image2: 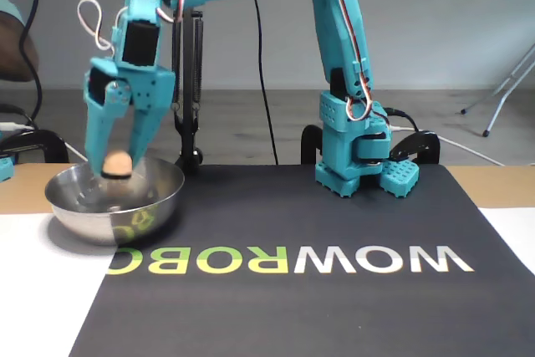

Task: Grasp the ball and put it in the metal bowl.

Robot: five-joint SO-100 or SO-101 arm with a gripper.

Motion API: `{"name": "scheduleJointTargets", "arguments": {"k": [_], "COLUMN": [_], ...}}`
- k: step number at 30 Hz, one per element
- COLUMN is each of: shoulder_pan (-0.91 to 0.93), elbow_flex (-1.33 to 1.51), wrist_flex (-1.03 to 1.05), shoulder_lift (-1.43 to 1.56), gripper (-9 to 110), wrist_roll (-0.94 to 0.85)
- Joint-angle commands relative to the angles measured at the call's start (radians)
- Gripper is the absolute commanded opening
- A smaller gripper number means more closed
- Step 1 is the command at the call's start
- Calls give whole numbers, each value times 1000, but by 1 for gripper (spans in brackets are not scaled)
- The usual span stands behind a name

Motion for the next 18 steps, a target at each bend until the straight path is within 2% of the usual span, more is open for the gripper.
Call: {"name": "scheduleJointTargets", "arguments": {"k": [1, 18], "shoulder_pan": [11, 11], "elbow_flex": [-40, -34], "wrist_flex": [-21, -38], "shoulder_lift": [3, 0], "gripper": [23, 23], "wrist_roll": [8, 8]}}
